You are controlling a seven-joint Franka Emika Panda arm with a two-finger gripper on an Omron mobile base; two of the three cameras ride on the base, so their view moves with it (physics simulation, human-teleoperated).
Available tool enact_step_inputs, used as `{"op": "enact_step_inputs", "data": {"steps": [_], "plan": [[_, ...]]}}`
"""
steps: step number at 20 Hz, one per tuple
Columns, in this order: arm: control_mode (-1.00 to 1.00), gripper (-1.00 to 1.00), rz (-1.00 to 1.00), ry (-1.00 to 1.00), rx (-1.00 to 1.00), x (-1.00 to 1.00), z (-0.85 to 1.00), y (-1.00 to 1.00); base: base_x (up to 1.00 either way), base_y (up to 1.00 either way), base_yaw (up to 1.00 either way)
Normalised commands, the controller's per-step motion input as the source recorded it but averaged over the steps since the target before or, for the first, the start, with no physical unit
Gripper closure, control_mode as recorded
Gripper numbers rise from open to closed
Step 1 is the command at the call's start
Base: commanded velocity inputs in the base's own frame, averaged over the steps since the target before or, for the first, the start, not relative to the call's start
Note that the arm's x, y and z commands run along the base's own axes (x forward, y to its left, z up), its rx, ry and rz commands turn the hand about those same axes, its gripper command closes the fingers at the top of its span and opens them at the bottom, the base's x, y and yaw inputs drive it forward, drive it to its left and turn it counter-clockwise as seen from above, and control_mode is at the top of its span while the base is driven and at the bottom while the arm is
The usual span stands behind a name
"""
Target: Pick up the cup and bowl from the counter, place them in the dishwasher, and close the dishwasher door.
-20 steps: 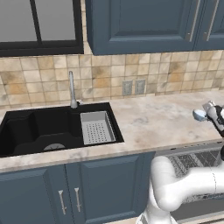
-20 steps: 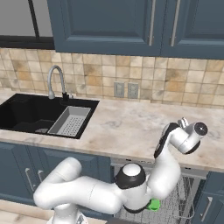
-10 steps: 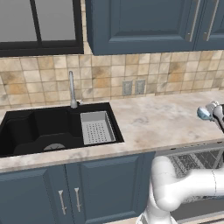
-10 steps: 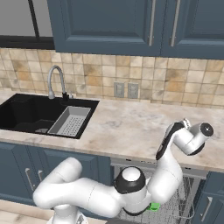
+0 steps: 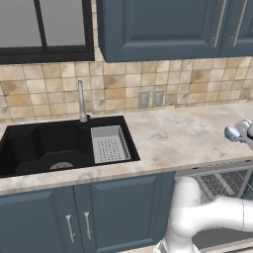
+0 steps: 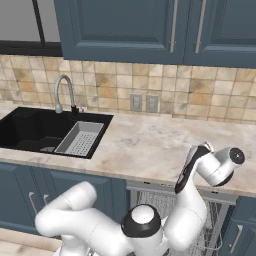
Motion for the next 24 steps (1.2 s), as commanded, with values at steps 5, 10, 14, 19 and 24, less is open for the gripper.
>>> {"op": "enact_step_inputs", "data": {"steps": [5, 10, 14, 19, 24], "plan": [[-1.00, 1.00, 0.07, -0.06, -0.07, -0.66, 0.00, 0.31, 0.00, 0.00, 0.00], [-1.00, 1.00, 0.01, -0.03, -0.04, -0.71, -0.02, 0.14, 0.00, 0.00, 0.00], [-1.00, 1.00, 0.00, 0.00, -0.02, -0.68, -0.18, 0.00, 0.00, 0.00, 0.00], [-1.00, 1.00, 0.00, -0.01, -0.01, -0.65, -0.20, 0.00, 0.00, 0.00, 0.00], [-1.00, 1.00, 0.00, -0.01, 0.00, -0.54, -0.12, 0.00, 0.00, 0.00, 0.00]]}}
